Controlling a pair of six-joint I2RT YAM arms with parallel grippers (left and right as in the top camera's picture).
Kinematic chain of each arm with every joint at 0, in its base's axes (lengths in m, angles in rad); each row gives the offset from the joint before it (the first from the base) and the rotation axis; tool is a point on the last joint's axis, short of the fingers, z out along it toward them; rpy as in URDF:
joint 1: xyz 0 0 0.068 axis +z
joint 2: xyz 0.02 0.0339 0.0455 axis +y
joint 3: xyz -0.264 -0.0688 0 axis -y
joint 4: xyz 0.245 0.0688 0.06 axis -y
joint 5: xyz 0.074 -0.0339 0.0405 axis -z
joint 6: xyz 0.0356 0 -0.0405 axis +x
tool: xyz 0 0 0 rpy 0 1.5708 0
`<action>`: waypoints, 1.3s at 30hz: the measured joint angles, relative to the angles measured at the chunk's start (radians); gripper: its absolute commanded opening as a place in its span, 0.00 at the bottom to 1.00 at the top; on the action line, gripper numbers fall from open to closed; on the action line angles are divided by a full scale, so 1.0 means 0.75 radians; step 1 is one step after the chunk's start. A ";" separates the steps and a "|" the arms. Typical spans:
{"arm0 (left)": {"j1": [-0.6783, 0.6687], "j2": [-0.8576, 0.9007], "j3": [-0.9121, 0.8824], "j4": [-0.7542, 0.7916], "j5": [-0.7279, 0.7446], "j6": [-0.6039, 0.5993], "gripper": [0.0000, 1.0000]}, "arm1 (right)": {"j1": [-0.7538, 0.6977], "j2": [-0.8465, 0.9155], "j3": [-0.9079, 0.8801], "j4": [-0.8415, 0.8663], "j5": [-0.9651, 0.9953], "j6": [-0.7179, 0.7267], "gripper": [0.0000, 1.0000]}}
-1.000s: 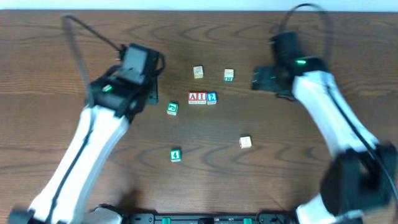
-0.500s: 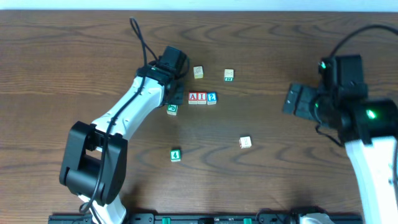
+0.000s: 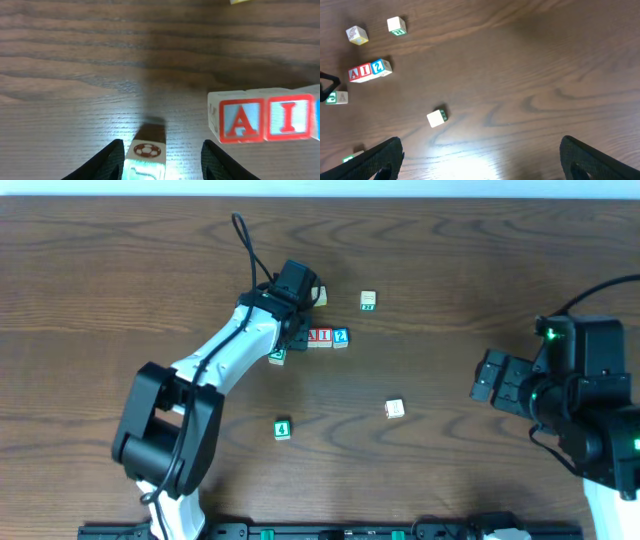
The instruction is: Spell out Ai2
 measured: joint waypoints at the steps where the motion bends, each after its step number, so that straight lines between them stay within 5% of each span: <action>1: -0.001 0.014 0.000 0.001 0.000 -0.004 0.51 | 0.000 -0.002 0.000 -0.004 0.000 0.000 0.99; 39: 0.000 0.069 0.000 0.126 0.024 -0.049 0.55 | 0.000 -0.004 0.000 -0.022 0.001 0.000 0.99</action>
